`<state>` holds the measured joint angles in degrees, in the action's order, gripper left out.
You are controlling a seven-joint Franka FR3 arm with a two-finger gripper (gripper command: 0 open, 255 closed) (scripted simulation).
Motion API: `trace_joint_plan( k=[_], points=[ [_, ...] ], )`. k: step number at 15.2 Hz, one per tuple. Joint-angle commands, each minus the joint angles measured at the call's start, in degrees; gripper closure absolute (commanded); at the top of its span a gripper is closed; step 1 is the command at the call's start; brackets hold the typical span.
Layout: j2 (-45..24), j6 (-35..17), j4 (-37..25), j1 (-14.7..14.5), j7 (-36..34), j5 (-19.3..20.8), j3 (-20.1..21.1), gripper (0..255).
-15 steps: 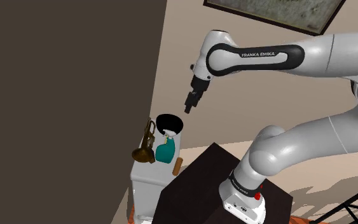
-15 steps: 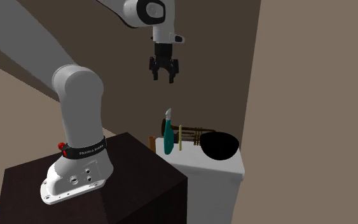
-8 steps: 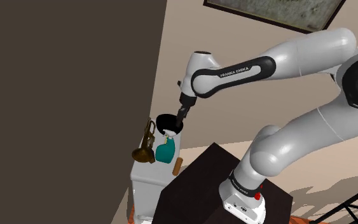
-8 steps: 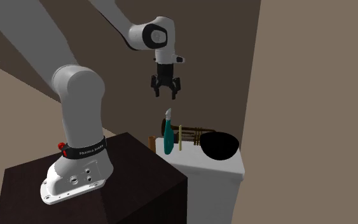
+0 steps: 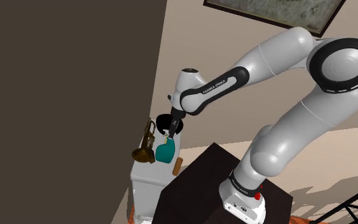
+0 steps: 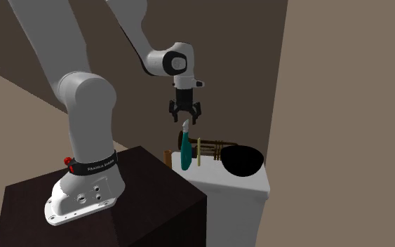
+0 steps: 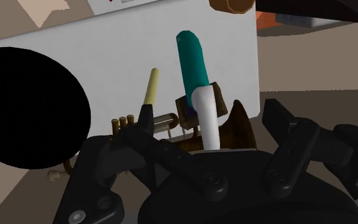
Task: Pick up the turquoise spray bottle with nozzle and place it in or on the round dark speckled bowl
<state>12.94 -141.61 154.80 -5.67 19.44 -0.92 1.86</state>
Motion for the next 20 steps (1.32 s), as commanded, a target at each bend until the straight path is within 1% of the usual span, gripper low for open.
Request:
trace_joint_plan(
  k=[1, 4, 12, 13, 20],
  points=[
    [-1.4, -2.0, 0.5, 0.0, -0.1, 0.0, 0.1, 0],
    [-4.4, -5.6, 1.2, 0.0, -0.1, 0.1, 0.1, 0],
    [-4.3, -5.6, 1.2, 0.0, -0.1, 0.1, 0.1, 0],
    [-4.3, -5.6, 1.2, 0.0, -0.1, 0.1, 0.1, 255],
    [-4.4, -5.6, 1.2, 0.0, -0.1, 0.1, 0.1, 255]
  ],
)
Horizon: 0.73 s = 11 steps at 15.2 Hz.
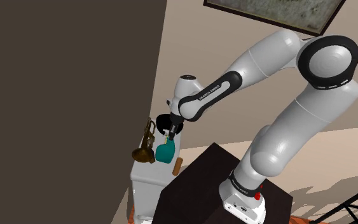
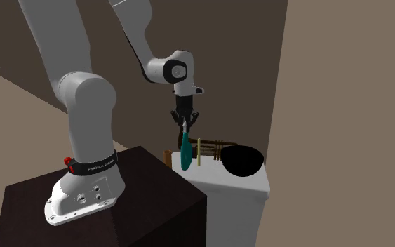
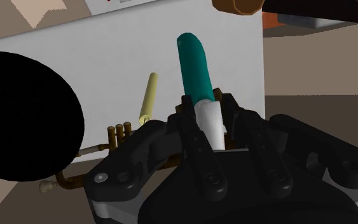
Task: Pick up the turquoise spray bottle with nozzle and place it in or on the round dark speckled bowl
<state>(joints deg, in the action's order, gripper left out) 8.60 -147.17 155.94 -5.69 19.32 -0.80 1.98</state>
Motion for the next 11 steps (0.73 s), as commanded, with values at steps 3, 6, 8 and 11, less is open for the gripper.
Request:
trace_joint_plan(
  k=[3, 6, 8, 11],
  points=[
    [0.8, 1.0, -0.1, 0.0, 0.0, 0.0, 0.0, 255],
    [3.2, 4.0, -0.7, 0.0, 0.1, -0.1, 0.0, 255],
    [4.8, 5.9, -1.1, 0.0, 0.1, -0.1, -0.1, 255],
    [6.9, 8.8, -1.9, -0.1, 0.1, -0.2, -0.1, 255]
  ],
)
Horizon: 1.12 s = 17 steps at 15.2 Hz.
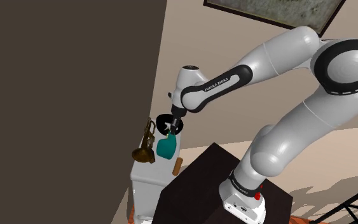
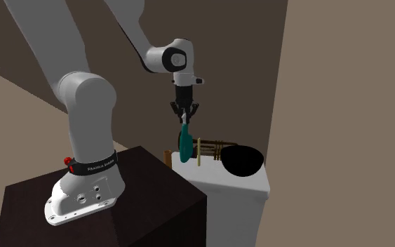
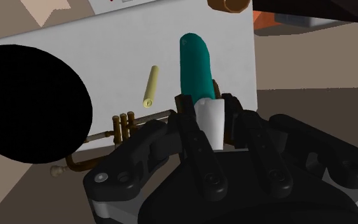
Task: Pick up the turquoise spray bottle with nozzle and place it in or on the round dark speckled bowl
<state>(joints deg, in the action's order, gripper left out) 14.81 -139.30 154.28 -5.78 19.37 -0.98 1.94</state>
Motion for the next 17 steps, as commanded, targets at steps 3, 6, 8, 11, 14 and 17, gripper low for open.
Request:
trace_joint_plan(
  k=[3, 6, 8, 11, 14, 17],
  points=[
    [2.7, 3.9, -1.1, 0.0, 0.1, 0.0, -0.1, 255],
    [4.5, 6.7, -2.1, 0.0, 0.1, 0.0, -0.1, 255],
    [5.7, 8.6, -2.9, 0.0, 0.1, 0.0, -0.1, 255],
    [7.2, 11.3, -4.1, 0.0, 0.1, 0.0, -0.2, 255],
    [8.6, 14.1, -5.4, 0.0, 0.1, 0.0, -0.2, 255],
    [9.8, 16.7, -6.9, 0.0, 0.1, 0.0, -0.2, 255]
  ],
)
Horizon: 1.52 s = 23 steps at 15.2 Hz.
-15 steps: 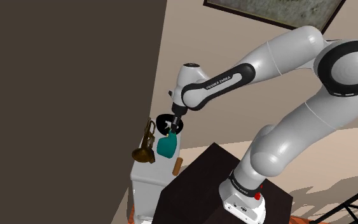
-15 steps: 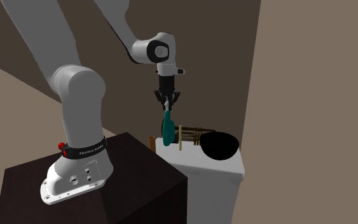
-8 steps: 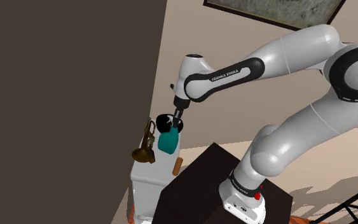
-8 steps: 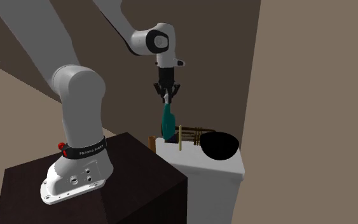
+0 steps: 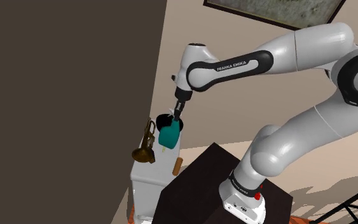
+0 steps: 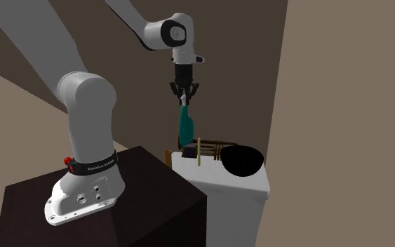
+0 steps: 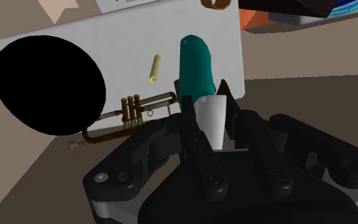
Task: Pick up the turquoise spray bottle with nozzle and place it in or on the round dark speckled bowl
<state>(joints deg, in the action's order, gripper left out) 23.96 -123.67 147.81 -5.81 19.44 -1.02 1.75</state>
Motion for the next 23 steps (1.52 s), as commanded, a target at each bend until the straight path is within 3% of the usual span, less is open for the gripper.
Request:
trace_joint_plan(
  k=[1, 7, 15, 23],
  points=[
    [1.0, 2.0, -0.9, 0.0, 0.1, 0.0, -0.1, 255],
    [2.8, 6.6, -3.9, 0.0, 0.1, 0.0, -0.1, 255],
    [-6.9, 10.8, -17.7, 3.8, 8.7, 2.4, -6.4, 255],
    [-18.8, 16.5, -35.3, 6.7, 17.1, 1.8, -11.4, 255]
  ],
)
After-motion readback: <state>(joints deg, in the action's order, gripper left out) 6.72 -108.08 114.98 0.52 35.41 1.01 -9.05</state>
